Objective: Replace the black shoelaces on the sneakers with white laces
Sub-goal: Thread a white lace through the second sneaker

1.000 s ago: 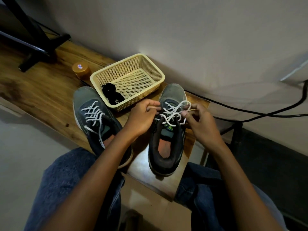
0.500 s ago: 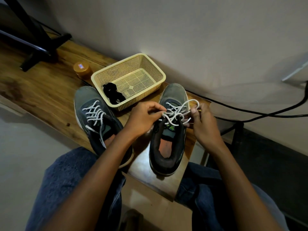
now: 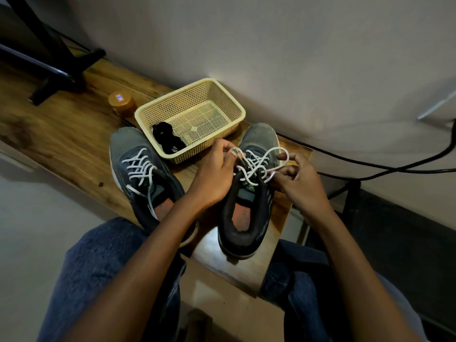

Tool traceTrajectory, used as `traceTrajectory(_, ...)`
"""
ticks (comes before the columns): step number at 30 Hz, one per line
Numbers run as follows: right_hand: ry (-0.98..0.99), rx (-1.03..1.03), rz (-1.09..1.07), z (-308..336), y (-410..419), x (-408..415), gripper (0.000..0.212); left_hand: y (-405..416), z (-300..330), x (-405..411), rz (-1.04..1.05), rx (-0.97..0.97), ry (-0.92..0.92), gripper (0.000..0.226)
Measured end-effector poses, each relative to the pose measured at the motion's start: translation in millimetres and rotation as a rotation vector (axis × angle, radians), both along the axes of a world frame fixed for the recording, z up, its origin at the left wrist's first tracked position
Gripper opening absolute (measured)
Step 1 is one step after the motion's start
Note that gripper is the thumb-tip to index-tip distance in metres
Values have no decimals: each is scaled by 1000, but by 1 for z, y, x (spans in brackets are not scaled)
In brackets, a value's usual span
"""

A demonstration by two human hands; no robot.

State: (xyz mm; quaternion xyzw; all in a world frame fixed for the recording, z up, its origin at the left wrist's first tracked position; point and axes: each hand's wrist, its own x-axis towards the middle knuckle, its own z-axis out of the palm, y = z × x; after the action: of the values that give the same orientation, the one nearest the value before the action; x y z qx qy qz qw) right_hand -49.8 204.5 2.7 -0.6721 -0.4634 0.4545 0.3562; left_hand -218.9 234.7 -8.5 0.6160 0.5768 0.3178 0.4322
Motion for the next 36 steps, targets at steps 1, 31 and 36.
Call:
traceTrajectory(1, 5, -2, 0, 0, 0, 0, 26, 0, 1, 1, 8, -2, -5, 9)
traceTrajectory(31, -64, 13, 33, -6, 1, 1, 5, 4, -1, -3, 57, -27, 24, 10)
traceTrajectory(36, -98, 12, 20, -9, 4, 0, 8, 3, -1, -2, 80, -15, 44, 12)
